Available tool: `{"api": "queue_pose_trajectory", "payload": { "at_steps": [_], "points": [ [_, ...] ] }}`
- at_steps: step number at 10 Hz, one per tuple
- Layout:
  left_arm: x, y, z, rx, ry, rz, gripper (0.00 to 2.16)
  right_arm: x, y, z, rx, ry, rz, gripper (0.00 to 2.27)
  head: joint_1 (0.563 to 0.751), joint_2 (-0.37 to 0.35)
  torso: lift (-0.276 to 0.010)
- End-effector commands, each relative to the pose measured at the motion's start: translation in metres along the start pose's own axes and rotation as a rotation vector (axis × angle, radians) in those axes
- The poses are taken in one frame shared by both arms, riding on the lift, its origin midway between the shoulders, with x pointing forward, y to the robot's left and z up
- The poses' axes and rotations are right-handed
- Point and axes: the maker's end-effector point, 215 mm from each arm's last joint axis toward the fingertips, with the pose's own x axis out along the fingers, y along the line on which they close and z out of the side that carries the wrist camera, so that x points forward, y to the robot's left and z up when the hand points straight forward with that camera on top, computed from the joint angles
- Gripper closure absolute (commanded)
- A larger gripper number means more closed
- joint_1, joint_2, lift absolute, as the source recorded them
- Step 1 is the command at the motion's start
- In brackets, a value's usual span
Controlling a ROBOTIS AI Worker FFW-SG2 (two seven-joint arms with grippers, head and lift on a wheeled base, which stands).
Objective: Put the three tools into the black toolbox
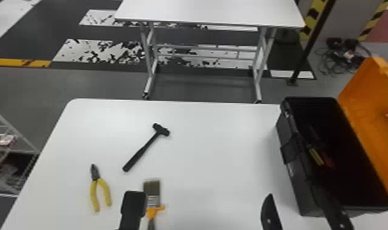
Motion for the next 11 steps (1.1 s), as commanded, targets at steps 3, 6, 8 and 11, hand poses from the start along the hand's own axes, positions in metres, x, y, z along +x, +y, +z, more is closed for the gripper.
{"api": "queue_pose_trajectory", "payload": {
  "at_steps": [3, 6, 8, 11],
  "points": [
    [-0.011, 0.005, -0.003, 0.027, 0.058, -0.002, 0.08, 0.0, 0.0, -0.007, -0.004, 0.011, 0.002, 0.12, 0.695, 0.008, -0.051],
    [-0.01, 0.009, 0.021, 0.015, 0.04, 0.001, 0.08, 0.0, -0.001, -0.007, -0.005, 0.008, 0.001, 0.12, 0.695, 0.02, -0.051],
    [-0.007, 0.004, 0.024, 0.009, 0.043, -0.007, 0.09, 0.0, -0.001, -0.005, -0.004, 0.0, 0.001, 0.12, 0.695, 0.015, -0.051],
    [-0.002, -0.002, 0.023, 0.01, 0.057, -0.022, 0.22, -0.001, -0.004, -0.003, -0.004, -0.009, -0.004, 0.12, 0.695, -0.009, -0.051]
  ]
}}
